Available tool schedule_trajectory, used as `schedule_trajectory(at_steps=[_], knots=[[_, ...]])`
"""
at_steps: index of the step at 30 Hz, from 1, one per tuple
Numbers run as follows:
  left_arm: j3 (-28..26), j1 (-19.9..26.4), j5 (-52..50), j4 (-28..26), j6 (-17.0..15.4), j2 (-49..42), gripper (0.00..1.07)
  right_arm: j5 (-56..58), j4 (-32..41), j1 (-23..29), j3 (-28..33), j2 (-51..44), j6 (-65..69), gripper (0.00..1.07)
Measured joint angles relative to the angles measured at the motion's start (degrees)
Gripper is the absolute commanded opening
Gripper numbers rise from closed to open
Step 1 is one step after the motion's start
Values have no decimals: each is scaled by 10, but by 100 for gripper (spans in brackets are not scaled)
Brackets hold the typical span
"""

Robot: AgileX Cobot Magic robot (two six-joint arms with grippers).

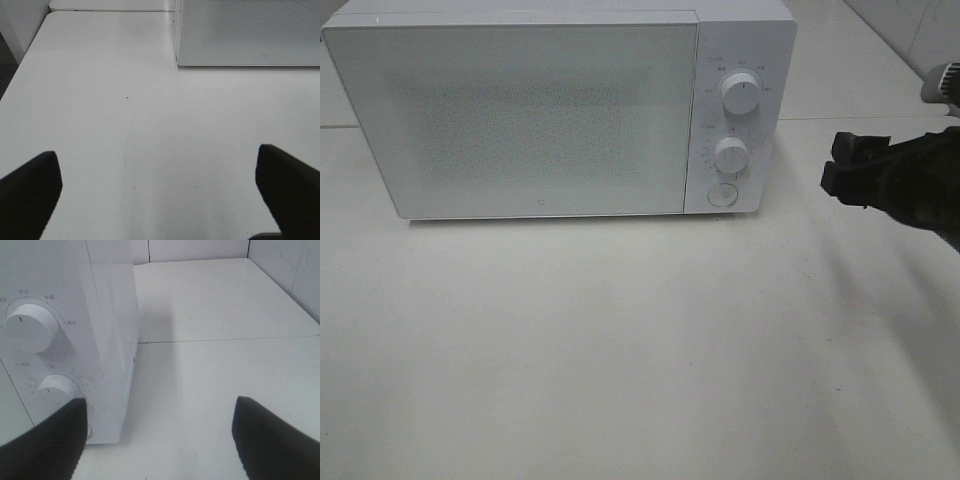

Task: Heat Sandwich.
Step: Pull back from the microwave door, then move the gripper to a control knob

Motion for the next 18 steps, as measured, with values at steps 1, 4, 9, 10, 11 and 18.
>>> schedule_trajectory(at_steps=[1, 4, 9, 10, 11, 18], knots=[[0, 0, 0, 0, 0, 0, 98, -10, 8, 9, 0, 9, -1, 77], [0, 0, 0, 0, 0, 0, 98, -33, 23, 33, -1, 28, -1, 77], [0, 0, 0, 0, 0, 0, 98, -75, 72, 95, -14, 78, -3, 77], [0, 0, 0, 0, 0, 0, 98, -77, 79, 104, -20, 87, -6, 77], [0, 0, 0, 0, 0, 0, 98, -78, 84, 113, -25, 95, -8, 77], [0, 0, 0, 0, 0, 0, 98, -99, 123, 164, -65, 138, -15, 77]])
